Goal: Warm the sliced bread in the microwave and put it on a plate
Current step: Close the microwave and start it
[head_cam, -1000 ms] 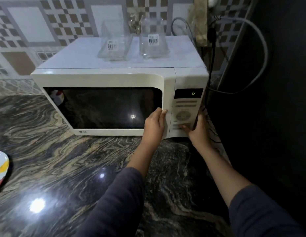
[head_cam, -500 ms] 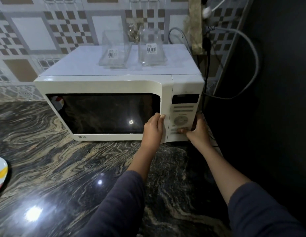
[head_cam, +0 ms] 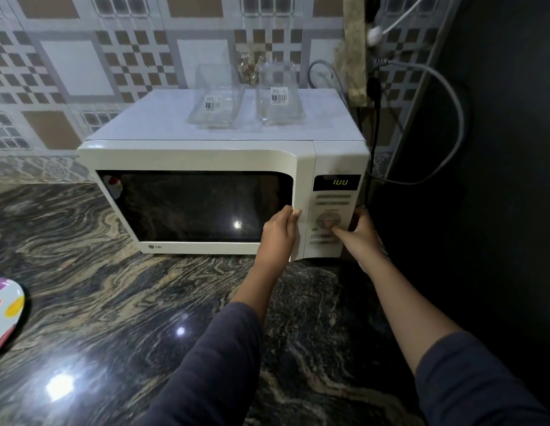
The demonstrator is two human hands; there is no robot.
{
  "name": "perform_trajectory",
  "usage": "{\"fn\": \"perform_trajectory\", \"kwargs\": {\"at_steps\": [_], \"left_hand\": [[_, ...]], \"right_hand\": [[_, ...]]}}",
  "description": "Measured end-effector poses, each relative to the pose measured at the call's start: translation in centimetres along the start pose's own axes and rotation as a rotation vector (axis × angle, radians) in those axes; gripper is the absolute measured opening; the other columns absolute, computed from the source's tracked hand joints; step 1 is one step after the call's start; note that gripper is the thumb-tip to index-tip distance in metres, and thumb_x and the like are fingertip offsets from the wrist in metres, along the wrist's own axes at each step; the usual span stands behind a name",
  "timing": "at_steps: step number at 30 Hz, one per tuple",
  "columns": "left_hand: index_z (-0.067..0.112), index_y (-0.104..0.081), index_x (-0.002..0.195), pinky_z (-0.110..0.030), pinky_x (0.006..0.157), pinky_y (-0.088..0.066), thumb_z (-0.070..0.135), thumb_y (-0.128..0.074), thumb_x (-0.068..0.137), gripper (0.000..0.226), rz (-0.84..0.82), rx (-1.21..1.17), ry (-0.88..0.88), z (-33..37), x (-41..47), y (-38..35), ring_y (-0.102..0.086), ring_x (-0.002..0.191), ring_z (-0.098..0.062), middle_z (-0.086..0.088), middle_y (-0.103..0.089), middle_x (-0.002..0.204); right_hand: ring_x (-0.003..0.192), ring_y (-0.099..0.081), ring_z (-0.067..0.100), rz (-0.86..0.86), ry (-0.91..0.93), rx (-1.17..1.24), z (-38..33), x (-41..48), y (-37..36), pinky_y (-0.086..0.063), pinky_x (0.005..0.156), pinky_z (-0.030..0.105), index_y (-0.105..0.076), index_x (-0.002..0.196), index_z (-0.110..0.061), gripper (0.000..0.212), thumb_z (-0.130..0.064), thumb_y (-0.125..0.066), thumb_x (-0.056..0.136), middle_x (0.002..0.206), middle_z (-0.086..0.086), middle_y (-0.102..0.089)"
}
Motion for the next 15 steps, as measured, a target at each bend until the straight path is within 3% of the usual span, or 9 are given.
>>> {"fn": "perform_trajectory", "kwargs": {"at_steps": [3, 6, 11, 13, 15], "left_hand": [[0.008, -0.044, 0.073, -0.015, 0.052, -0.030, 0.023, -0.040, 0.098, 0.030, -0.033, 0.010, 0.017, 0.1, 0.0, 0.1, -0.041, 0.062, -0.016, -0.010, -0.047, 0.068], [0.003, -0.047, 0.079, -0.017, 0.052, -0.029, 0.025, -0.039, 0.099, 0.031, -0.046, 0.030, 0.031, 0.4, -0.2, 0.2, -0.044, 0.065, -0.018, -0.008, -0.049, 0.071], [0.005, -0.052, 0.096, -0.036, 0.069, -0.042, 0.020, -0.038, 0.097, 0.021, -0.136, 0.327, 0.023, -1.6, -2.3, 0.2, -0.050, 0.081, -0.024, -0.010, -0.052, 0.093], [0.005, -0.055, 0.108, -0.039, 0.080, -0.044, 0.020, -0.038, 0.097, 0.025, -0.168, 0.406, 0.089, -3.7, -3.8, 0.1, -0.053, 0.099, -0.029, -0.013, -0.055, 0.109], [0.006, -0.050, 0.123, -0.038, 0.098, -0.039, 0.022, -0.036, 0.097, 0.033, -0.242, 0.466, 0.180, -6.1, -5.6, -0.4, -0.045, 0.121, -0.029, -0.014, -0.050, 0.129]], "right_hand": [[0.104, -0.058, 0.020, 0.009, -0.038, 0.057, 0.4, 0.1, -0.1, -0.049, 0.088, 0.036, -0.046, 0.120, -0.012, 0.054, -0.014, -0.076, 0.075, 0.116, 0.006, -0.060], [0.101, -0.057, 0.017, 0.036, -0.021, 0.060, 0.3, -0.4, -0.2, -0.046, 0.084, 0.031, -0.049, 0.121, -0.009, 0.051, -0.016, -0.074, 0.077, 0.113, 0.004, -0.060], [0.109, -0.056, 0.024, 0.027, -0.020, -0.052, 2.6, -1.8, -0.8, -0.041, 0.082, 0.028, -0.049, 0.122, -0.005, 0.037, -0.013, -0.060, 0.088, 0.120, 0.011, -0.059], [0.122, -0.050, 0.029, -0.011, -0.063, -0.200, 5.0, -3.1, -1.4, -0.043, 0.094, 0.034, -0.042, 0.132, -0.007, 0.044, -0.018, -0.055, 0.091, 0.132, 0.014, -0.052], [0.136, -0.034, 0.029, -0.050, -0.143, -0.421, 7.5, -4.9, -1.9, -0.031, 0.108, 0.038, -0.028, 0.145, -0.010, 0.054, -0.026, -0.046, 0.096, 0.148, 0.014, -0.034]]}}
Point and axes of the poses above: each hand's wrist, its own x-axis towards the middle knuckle, its own y-axis out of the back of the hand, z = x × y, the point moved 5 cm from there along x, towards the middle knuckle
